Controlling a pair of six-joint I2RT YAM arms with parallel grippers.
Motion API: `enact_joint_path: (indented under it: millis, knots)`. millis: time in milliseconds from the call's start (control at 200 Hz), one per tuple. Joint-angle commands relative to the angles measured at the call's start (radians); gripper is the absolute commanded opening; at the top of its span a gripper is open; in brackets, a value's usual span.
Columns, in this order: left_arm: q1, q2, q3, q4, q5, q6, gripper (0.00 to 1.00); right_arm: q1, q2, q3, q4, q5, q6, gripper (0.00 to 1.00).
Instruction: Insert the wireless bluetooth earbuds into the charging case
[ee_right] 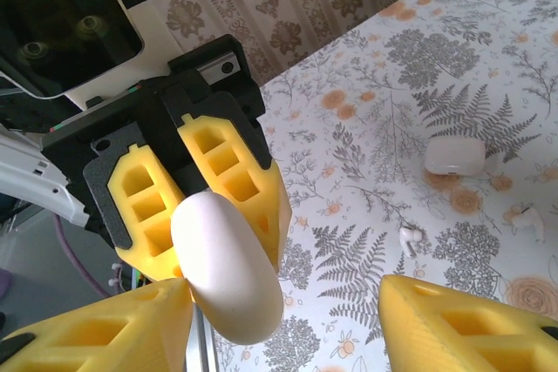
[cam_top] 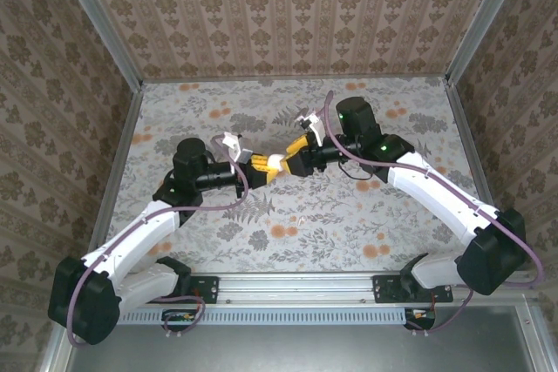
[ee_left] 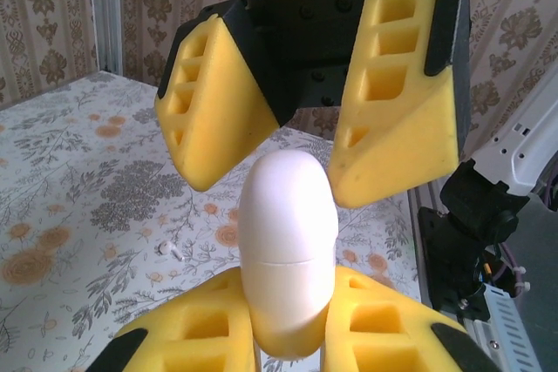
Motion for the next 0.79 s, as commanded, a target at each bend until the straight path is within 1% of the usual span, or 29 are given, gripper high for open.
enact_joint_path:
  millis: [0,125,275,290,370,625,790]
  knots:
    - [-0.003,0.005,-0.004,0.078,0.054,-0.034,0.0,0.009,0.02,0.032,0.02,-0.025,-0.001,0.59]
    - [-0.005,0.013,-0.001,0.088,0.06,-0.042,0.0,0.009,0.025,0.028,0.015,-0.012,-0.003,0.59]
    - [-0.008,0.021,0.004,0.092,0.061,-0.044,0.0,0.008,0.025,0.042,0.003,0.063,-0.006,0.59]
    - [-0.009,0.021,0.005,0.093,0.061,-0.045,0.0,0.007,0.049,0.043,0.002,0.069,-0.006,0.59]
    - [-0.01,0.021,0.004,0.097,0.06,-0.048,0.0,0.005,0.058,0.052,0.0,0.094,-0.009,0.59]
    - [-0.014,0.019,-0.008,0.117,0.06,-0.064,0.0,-0.006,0.083,0.077,0.0,0.139,0.005,0.59]
    - [-0.014,0.018,-0.009,0.118,0.057,-0.062,0.0,-0.017,0.101,0.104,-0.011,0.146,0.017,0.59]
